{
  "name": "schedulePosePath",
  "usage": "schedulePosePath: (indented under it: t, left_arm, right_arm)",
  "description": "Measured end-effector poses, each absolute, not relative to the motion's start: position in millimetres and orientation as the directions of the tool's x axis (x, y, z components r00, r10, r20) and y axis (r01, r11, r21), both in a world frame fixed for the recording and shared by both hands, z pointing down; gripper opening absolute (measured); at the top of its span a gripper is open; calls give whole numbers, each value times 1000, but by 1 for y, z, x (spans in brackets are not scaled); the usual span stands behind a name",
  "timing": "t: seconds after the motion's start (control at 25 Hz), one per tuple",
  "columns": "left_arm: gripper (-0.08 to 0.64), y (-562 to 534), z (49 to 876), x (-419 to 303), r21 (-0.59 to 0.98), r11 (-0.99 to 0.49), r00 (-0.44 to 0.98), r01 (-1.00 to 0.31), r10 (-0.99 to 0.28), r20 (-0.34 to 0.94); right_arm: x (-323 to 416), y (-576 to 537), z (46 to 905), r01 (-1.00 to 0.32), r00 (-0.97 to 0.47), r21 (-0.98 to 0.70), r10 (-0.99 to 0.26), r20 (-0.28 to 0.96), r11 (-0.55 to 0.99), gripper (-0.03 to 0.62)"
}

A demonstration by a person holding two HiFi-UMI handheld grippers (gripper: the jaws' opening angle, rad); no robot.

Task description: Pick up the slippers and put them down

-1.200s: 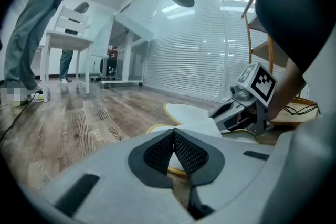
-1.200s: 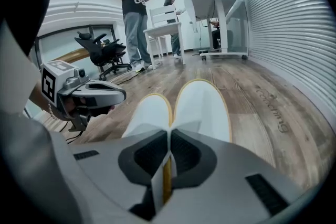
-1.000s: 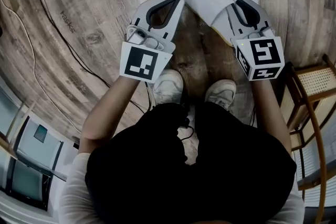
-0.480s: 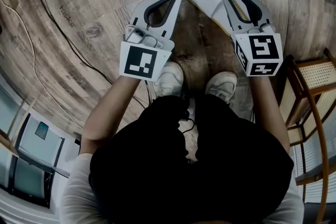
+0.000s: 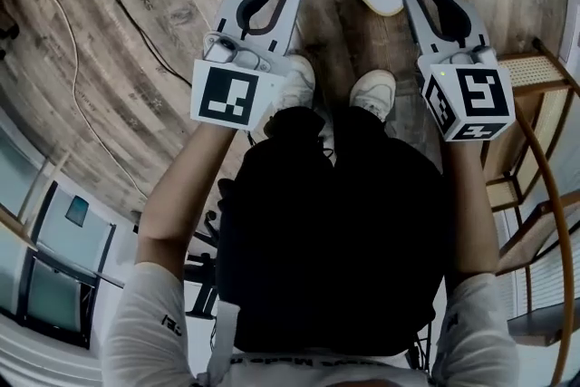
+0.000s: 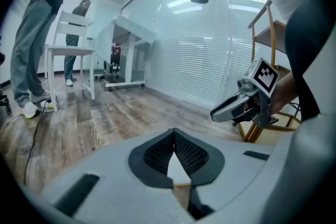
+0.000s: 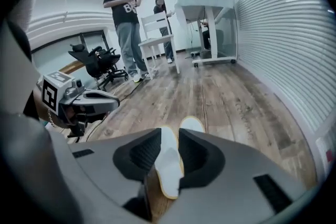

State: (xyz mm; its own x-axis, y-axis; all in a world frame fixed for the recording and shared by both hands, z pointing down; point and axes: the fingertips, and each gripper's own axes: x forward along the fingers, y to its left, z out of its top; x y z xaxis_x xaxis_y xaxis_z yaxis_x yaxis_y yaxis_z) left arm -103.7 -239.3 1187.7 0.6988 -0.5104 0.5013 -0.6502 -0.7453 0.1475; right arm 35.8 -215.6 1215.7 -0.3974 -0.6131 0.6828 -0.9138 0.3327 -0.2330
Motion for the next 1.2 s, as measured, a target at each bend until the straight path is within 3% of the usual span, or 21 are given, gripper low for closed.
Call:
schedulePosePath:
  t: [0.68,1.2]
  left_arm:
    - [11,-242,732,-84,158,-788,783,-595,-522,339]
    - [11,-210,454,-95,170,-783,794,-599,-551,259]
  right_arm:
    - [16,-240,756,-932,-358,-147,-779,514,332,63]
    - [9,-214,453,-922,-386,-106,-849,362,374,57]
